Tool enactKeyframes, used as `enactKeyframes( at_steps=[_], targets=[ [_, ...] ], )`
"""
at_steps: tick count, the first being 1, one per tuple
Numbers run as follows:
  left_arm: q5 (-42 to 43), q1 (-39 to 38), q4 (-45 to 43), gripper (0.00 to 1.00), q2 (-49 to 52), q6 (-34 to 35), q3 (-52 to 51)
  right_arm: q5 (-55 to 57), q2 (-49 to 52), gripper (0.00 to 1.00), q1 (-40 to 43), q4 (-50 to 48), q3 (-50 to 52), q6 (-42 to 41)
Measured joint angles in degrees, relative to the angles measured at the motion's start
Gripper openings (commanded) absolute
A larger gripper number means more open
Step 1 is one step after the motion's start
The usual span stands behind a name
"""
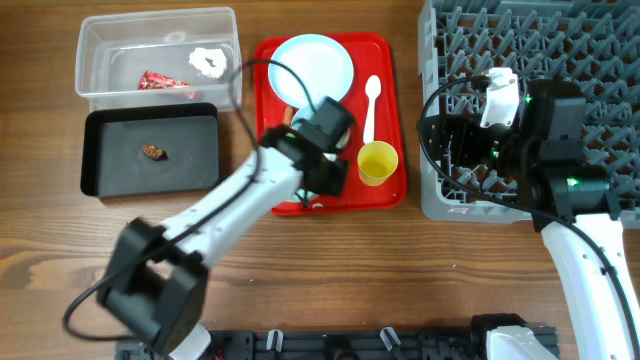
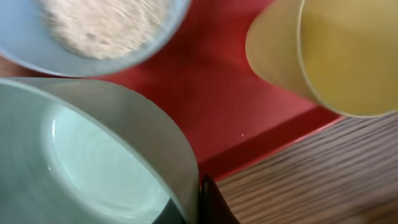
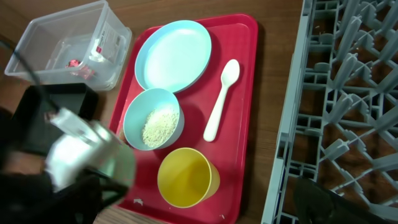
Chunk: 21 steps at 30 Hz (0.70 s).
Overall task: Sort waste into correct bins and load items into the dishwasher rack
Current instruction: 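Return the green bowl to the red tray with the left gripper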
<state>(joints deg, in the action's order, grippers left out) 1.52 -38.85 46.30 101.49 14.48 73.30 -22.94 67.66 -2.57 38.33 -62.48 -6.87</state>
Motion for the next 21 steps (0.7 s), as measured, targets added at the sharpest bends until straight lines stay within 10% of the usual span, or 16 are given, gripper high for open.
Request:
enactKeyframes(
  at_steps=[4,11,21],
  targets=[
    [-2.47,-2.03,-1.44,0.04,5.51,-0.2,0.0,0.0,0.0,1.0,0.0,0.0,0.0,0.0],
    [-4.33,-2.03,-3.02,0.43,7.69,-0.39,0.0,0.0,0.0,1.0,0.0,0.0,0.0,0.0],
    [-4.66,-0.39,-1.42,0.59,7.69,1.33,3.23,0.0,0.0,1.0,0.0,-0.11,0.0,0.0]
  ],
)
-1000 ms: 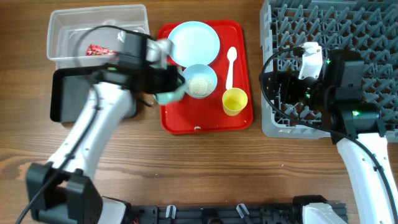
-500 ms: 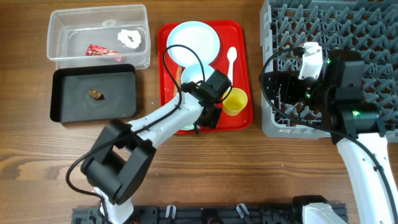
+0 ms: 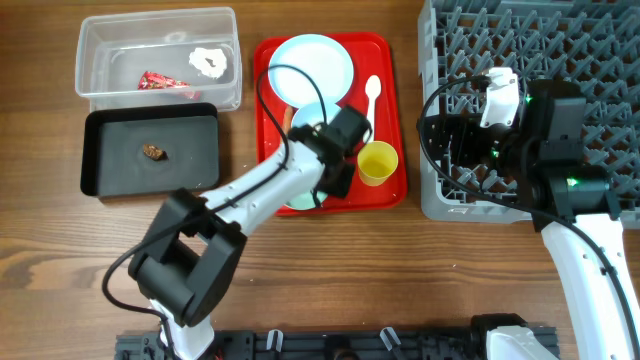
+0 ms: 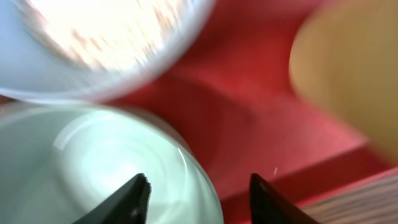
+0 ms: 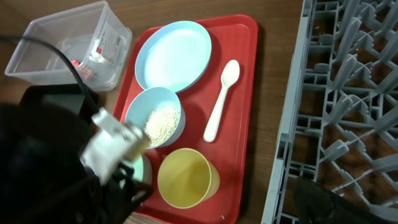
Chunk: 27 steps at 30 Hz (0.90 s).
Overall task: Sort waste into correct bins and load items into the dishwasher rack
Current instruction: 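Return the green bowl to the red tray with the left gripper, then grasp the rice bowl rim with the left gripper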
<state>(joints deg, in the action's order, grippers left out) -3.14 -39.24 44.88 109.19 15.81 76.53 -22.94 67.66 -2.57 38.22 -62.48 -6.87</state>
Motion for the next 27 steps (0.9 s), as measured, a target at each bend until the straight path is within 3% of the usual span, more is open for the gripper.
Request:
enactKeyframes(
  at_steps=[5,10,15,27],
  targets=[
    [0.04,5.88,-1.4,0.69,-0.31,-1.16,8.26,0.0,0.0,1.0,0.0,-0.07,0.0,0.0],
    [5.14,9.29,-9.86,0.72,-0.63,-14.36,9.4,0.0,0.0,1.0,0.0,0.57,0.0,0.0],
    [7.56,7.37,-14.1,0.64,2.62,-20.57,9.53,-0.02,0.0,1.0,0.0,0.81,0.0,-0.02],
    [7.58,6.03,-14.29,0.33,9.09,-21.09,9.53,-0.02,0.0,1.0,0.0,0.7,0.0,-0.63]
  ],
)
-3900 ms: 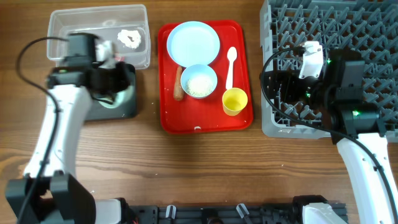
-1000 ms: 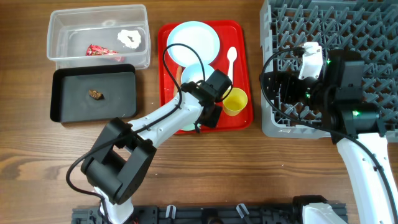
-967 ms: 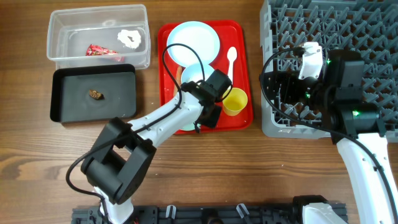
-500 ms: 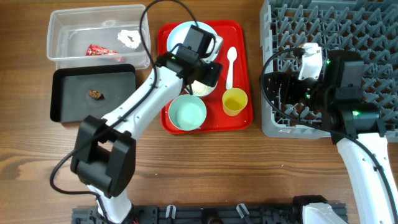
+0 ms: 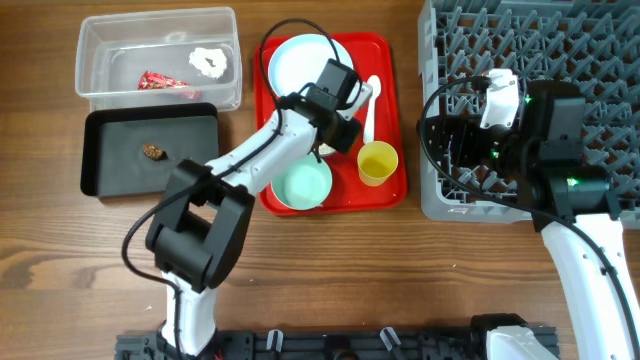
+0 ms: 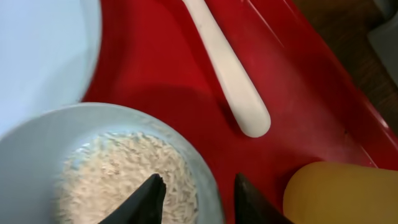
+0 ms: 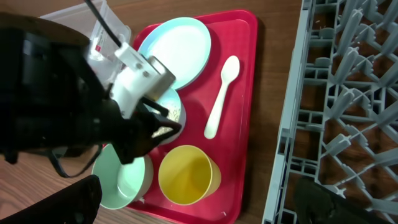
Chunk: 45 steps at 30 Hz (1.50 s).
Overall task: Sort waste into correct bins and load items into the dishwasher rack
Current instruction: 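Grasp the rice bowl rim with the left gripper, then tip the rice bowl over the black tray to pour out the rice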
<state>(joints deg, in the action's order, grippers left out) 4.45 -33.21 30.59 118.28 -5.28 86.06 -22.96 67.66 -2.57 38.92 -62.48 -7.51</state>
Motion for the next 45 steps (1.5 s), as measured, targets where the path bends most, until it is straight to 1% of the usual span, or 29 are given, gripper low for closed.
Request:
enactKeyframes(
  at_steps=[3,7,9,14,16,18,20,21,23,27,30,35,39,45],
  targets=[
    [-0.26,-1.2,0.42,0.3,2.64,0.83,0.0,0.0,0.0,1.0,0.0,-0.17,0.0,0.0],
    [-1.57,-1.9,0.44,0.19,3.87,1.75,0.0,0.0,0.0,1.0,0.0,-0.2,0.0,0.0],
    [-1.77,-1.9,0.2,0.15,3.87,2.08,0.0,0.0,0.0,1.0,0.0,-0.33,0.0,0.0],
    [-4.22,-1.95,-1.29,0.13,3.87,4.04,0.0,0.0,0.0,1.0,0.0,-0.37,0.0,0.0],
    [-4.9,-1.99,-1.36,0.13,3.87,4.52,0.0,0.0,0.0,1.0,0.0,-0.37,0.0,0.0],
    [-5.27,-1.99,-1.36,0.2,3.87,4.72,0.04,0.0,0.0,1.0,0.0,-0.37,0.0,0.0],
    [-5.6,-1.99,-1.62,0.29,3.87,5.27,0.07,0.0,0.0,1.0,0.0,-0.37,0.0,0.0],
    [-5.77,-1.99,-1.75,0.31,3.87,5.49,0.07,0.0,0.0,1.0,0.0,-0.37,0.0,0.0],
    [-6.12,-1.99,-1.92,0.31,3.87,6.25,0.11,0.0,0.0,1.0,0.0,-0.37,0.0,0.0],
    [-6.16,-1.99,-2.19,0.24,3.87,6.97,0.17,0.0,0.0,1.0,0.0,-0.39,0.0,0.0],
    [-6.16,-1.99,-2.54,0.15,3.87,7.26,0.17,0.0,0.0,1.0,0.0,-0.37,0.0,0.0],
    [-6.4,-1.99,-2.56,0.05,3.87,7.74,0.2,0.0,0.0,1.0,0.0,-0.42,0.0,0.0],
    [-7.98,-1.99,-2.73,0.04,3.8,7.72,0.9,0.0,0.0,1.0,0.0,-0.39,0.0,0.0],
    [-8.0,-1.99,-2.78,0.04,2.51,8.02,0.96,0.0,0.0,1.0,0.0,-0.63,0.0,0.0]
  ],
)
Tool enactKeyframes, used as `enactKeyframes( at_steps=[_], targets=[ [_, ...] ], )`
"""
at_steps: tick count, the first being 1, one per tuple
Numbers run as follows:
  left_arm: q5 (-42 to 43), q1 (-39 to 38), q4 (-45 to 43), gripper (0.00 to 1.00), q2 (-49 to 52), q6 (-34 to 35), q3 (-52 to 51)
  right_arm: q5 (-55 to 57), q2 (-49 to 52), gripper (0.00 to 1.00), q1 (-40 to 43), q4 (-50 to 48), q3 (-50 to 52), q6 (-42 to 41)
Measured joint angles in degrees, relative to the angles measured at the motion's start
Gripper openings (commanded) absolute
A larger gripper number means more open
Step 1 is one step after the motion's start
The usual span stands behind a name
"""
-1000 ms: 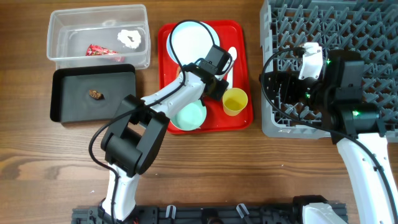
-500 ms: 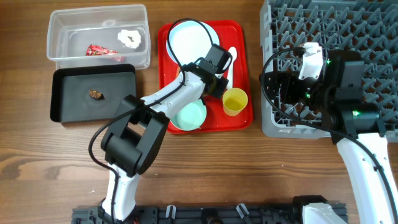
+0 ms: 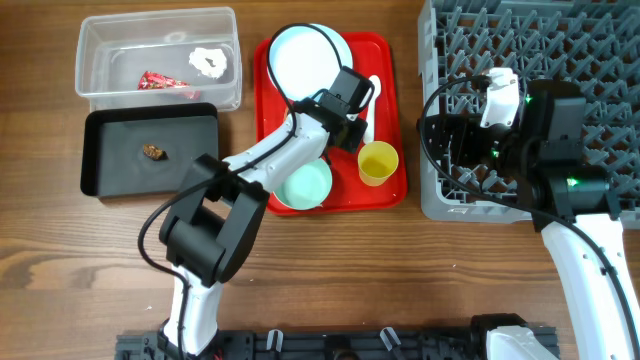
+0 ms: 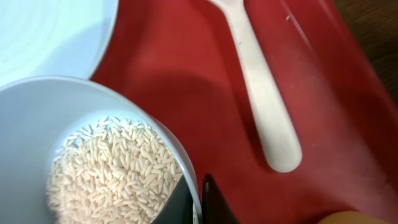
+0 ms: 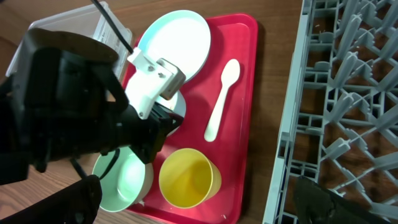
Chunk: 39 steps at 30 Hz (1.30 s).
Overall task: Sort waste into correct bins and load items into the dishwasher rack
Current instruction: 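Tip the rice bowl over the black tray to pour out the rice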
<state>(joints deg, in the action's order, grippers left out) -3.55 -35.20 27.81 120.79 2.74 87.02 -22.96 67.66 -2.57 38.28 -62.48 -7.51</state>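
Note:
A blue bowl of rice (image 4: 93, 155) sits on the red tray (image 3: 390, 60). My left gripper (image 4: 198, 200) is shut on its right rim, one finger inside and one outside. Beside it lie a white spoon (image 4: 267, 106) and a pale blue plate (image 3: 300, 55). An empty green bowl (image 3: 305, 185) and a yellow cup (image 3: 377, 163) stand at the tray's front. In the overhead view the left gripper (image 3: 345, 100) hides the rice bowl. My right gripper (image 5: 196, 186) hangs open and empty at the left edge of the grey dishwasher rack (image 3: 530, 90).
A clear bin (image 3: 160, 55) holding a red wrapper and white scrap stands at the back left. In front of it is a black bin (image 3: 150, 150) with a brown scrap. The rack's tines (image 5: 348, 74) fill the right side.
My left gripper's fingers stood apart about the rice bowl's rim; now they are shut on that rim. The right arm has not moved.
My left gripper held the green bowl by its rim over the tray's front. Then it was open with the green bowl standing on the tray. Then it was open at the rice bowl, and now it grips that bowl's rim.

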Motion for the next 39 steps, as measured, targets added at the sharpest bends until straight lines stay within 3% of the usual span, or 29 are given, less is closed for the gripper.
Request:
enactKeyframes(
  at_steps=[11,15,20,26,29,39],
  targets=[
    [0.98,2.08,6.91,0.04,-15.19,10.47,0.0,0.0,0.0,1.0,0.0,0.04,0.0,0.0],
    [4.17,11.52,17.14,0.04,-20.79,18.05,0.0,-0.02,0.0,1.0,0.0,0.04,0.0,0.0],
    [11.8,26.99,25.81,0.04,-23.32,18.97,-0.07,-0.15,0.0,1.0,0.0,0.07,0.0,0.0],
    [27.56,42.93,24.13,0.04,-23.37,12.39,-5.6,-0.15,0.0,1.0,0.0,0.07,0.0,0.0],
    [36.15,49.35,19.26,0.04,-23.37,9.79,-10.56,-0.17,0.0,1.0,0.0,0.09,0.0,0.0],
    [60.52,62.77,3.3,0.04,-21.4,7.76,-21.31,-0.17,0.0,1.0,0.0,0.52,0.0,0.0]
  ],
)
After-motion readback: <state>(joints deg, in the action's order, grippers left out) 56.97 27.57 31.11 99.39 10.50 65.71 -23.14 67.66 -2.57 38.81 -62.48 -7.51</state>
